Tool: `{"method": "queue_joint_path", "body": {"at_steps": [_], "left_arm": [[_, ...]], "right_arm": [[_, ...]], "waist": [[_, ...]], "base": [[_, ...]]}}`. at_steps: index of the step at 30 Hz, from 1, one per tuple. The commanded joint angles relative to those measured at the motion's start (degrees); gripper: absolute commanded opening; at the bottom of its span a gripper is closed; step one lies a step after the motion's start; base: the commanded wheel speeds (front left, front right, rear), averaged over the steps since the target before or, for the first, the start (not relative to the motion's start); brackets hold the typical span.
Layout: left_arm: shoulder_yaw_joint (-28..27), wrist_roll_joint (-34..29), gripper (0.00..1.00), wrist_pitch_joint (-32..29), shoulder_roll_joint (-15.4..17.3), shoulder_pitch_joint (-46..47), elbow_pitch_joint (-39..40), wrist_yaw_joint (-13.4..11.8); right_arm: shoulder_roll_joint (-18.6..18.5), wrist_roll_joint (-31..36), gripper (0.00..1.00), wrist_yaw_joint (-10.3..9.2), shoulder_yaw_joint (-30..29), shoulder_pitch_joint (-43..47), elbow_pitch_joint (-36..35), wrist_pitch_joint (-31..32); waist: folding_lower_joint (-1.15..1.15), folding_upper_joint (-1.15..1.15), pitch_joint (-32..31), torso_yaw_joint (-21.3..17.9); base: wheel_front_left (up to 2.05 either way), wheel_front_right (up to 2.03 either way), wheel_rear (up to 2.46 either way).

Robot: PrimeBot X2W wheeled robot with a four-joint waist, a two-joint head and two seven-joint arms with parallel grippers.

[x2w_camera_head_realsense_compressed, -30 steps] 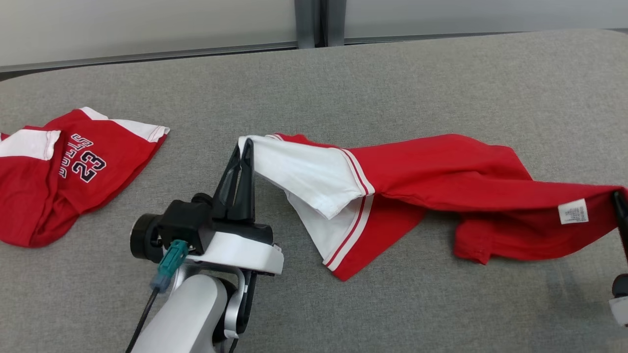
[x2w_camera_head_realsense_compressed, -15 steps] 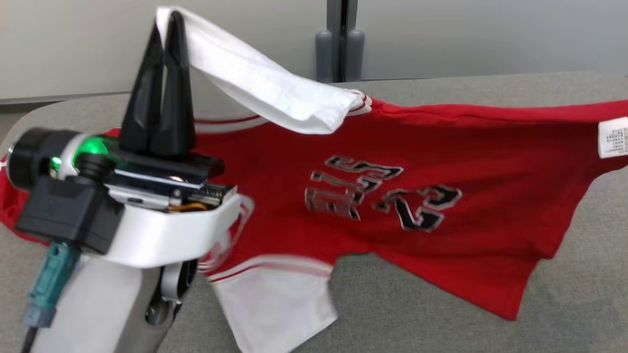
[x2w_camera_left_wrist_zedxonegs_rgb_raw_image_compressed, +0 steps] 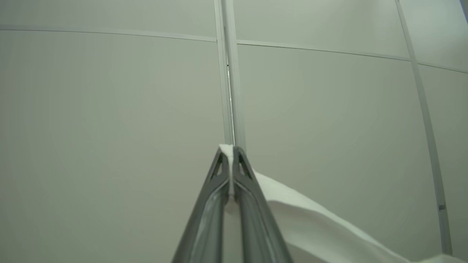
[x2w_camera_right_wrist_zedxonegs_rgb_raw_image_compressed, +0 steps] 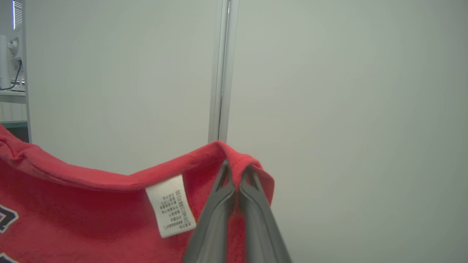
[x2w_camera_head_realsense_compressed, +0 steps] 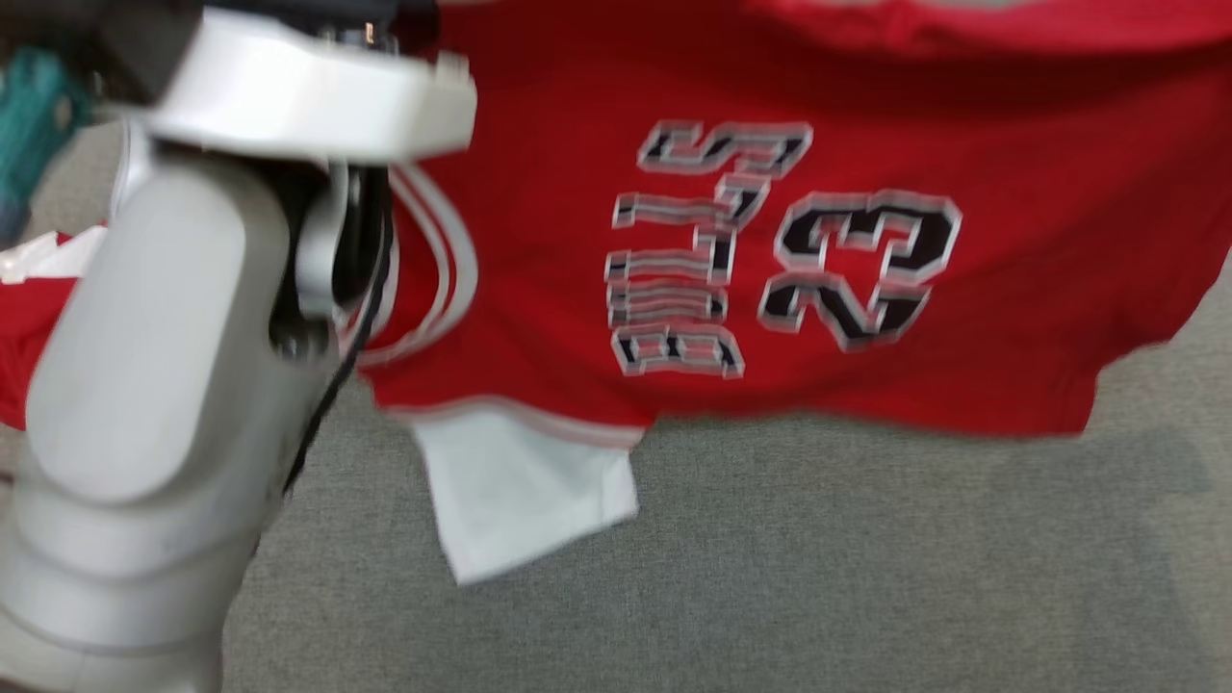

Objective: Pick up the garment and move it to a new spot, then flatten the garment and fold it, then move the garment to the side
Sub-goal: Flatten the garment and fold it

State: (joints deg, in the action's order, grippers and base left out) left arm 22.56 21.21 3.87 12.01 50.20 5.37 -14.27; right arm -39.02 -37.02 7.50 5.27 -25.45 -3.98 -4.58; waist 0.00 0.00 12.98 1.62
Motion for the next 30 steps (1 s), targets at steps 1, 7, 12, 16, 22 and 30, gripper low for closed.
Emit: {"method": "queue_joint_path", "body": {"at_steps": [1,7,12,16,22,30], "left_arm": [[-0.4,-0.4,0.0,0.9,-0.9,4.8,-3.7,0.4],[-2.1,-1.1,0.0,5.6,-4.0,20.3,-18.9,1.7],[-2.5,-0.7,0.0,8.9,-6.2,29.0,-31.5,2.4],[-2.1,1.8,0.0,9.9,-8.0,29.6,-41.3,2.8],[-0.6,8.3,0.0,10.2,-8.9,24.7,-52.5,4.0],[7.3,25.5,0.0,11.3,-9.0,10.9,-58.2,3.4]], "right_arm": [[-1.3,-1.4,0.0,-0.02,1.4,-4.7,1.6,-0.7],[-3.4,-4.2,0.0,-0.02,8.0,-21.8,9.0,-3.4],[-2.2,-5.1,0.0,-0.02,15.6,-33.9,17.9,-7.0],[-0.8,-5.3,0.0,-0.02,25.3,-39.8,25.9,-8.4],[1.3,-8.4,0.0,-0.02,37.6,-42.2,34.5,-9.5],[4.8,-16.8,0.0,-0.03,50.9,-36.9,43.4,-10.7]], "waist": [[0.0,0.0,3.2,0.2],[0.0,0.0,7.5,-0.1],[0.0,0.0,9.3,-0.2],[0.0,0.0,10.7,0.2],[0.0,0.0,12.6,0.5],[0.0,0.0,14.7,0.1]], "base": [[0.0,0.0,0.0],[0.0,0.0,0.0],[0.0,0.0,0.0],[0.0,0.0,0.0],[0.0,0.0,0.0],[0.0,0.0,0.0]]}}
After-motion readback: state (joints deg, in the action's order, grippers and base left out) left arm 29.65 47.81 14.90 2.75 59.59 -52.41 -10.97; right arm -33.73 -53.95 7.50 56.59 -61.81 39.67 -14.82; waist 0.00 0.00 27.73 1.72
